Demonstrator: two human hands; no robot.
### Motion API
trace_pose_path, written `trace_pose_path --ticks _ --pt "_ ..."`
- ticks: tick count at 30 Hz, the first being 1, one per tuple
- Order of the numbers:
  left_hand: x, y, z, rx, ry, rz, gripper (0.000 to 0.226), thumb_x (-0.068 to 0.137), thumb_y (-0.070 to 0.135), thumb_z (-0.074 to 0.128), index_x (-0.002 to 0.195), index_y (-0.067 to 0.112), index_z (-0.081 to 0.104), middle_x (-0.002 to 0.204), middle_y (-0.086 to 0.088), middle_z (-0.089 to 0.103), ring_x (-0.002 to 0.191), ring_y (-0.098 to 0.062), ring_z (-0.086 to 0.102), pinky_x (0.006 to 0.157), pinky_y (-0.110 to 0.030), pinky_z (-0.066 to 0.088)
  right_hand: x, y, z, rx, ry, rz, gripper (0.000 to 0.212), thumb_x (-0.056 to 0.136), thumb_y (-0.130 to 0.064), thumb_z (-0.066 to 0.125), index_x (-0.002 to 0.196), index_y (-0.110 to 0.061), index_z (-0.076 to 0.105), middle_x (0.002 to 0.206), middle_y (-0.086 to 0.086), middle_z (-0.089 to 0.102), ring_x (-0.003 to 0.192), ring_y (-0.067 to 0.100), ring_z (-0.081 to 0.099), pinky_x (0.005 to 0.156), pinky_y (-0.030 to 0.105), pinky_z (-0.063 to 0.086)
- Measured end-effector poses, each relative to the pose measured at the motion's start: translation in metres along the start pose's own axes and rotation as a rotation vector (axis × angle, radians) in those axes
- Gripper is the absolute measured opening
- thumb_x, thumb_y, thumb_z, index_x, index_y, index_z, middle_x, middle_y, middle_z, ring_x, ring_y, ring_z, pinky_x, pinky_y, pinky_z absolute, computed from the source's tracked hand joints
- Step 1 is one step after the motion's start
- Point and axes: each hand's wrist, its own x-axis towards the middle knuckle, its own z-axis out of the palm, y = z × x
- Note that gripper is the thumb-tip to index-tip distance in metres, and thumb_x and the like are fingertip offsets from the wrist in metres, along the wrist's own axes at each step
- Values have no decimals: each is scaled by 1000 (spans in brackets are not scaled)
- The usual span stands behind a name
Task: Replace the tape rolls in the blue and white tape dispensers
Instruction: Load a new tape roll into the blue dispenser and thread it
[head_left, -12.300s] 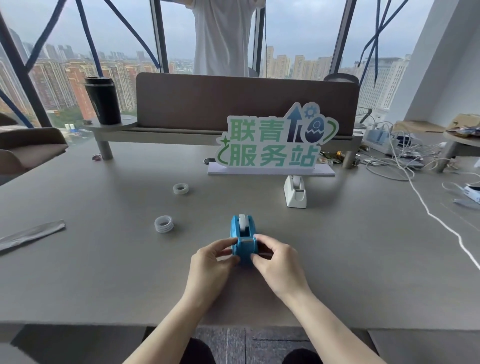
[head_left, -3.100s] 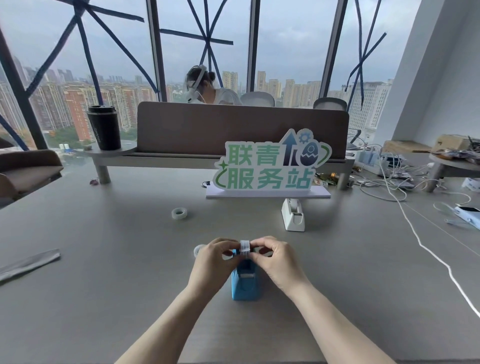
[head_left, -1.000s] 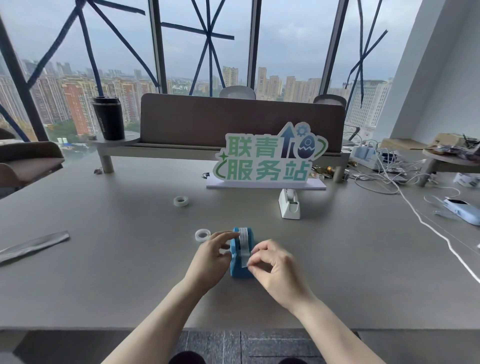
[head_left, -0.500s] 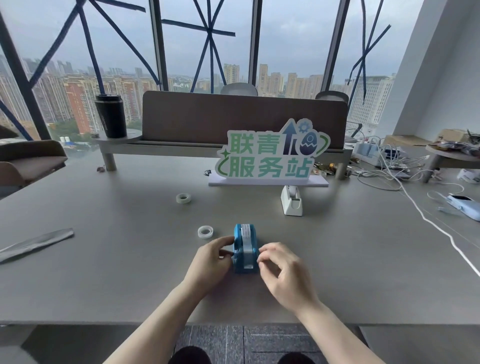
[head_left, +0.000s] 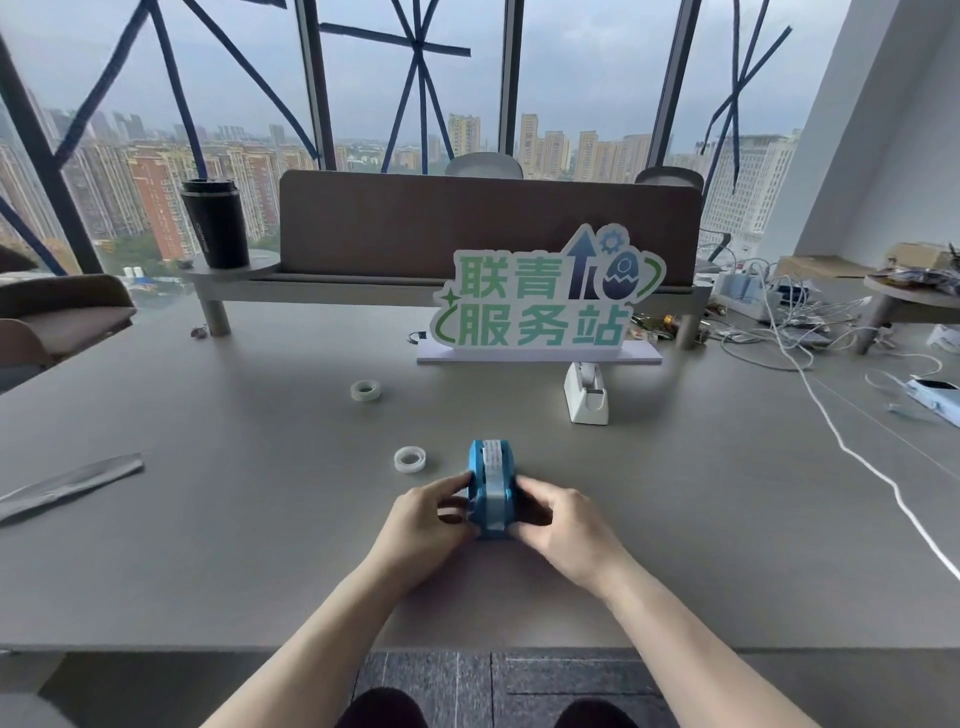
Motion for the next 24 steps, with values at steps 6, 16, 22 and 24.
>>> trace_pose_path --ticks 6,16,22,24 --pt "30 7 4 -33 17 -58 66 72 -6 71 133 15 56 102 1 71 81 7 67 79 -7 48 28 6 2 55 45 49 63 79 -15 74 138 -18 50 133 -5 60 122 6 56 108 24 40" --pt "131 13 -11 -16 51 -68 68 66 9 83 129 20 60 119 6 70 96 -9 69 87 -24 50 132 7 -9 112 3 44 48 79 -17 69 125 -26 61 117 -10 70 109 7 64 101 37 49" --pt "185 4 -16 69 41 -58 63 68 5 76 127 23 62 119 8 69 93 -9 68 84 -21 45 184 23 -3 102 16 61 46 74 -26 65 120 -30 63 113 -10 72 105 9 66 98 40 51" --pt "198 2 -17 80 45 -55 64 67 6 76 127 23 62 120 8 70 96 -10 68 85 -22 46 195 24 -3 81 29 66 45 79 -17 65 123 -27 62 115 -8 71 107 9 65 99 36 50"
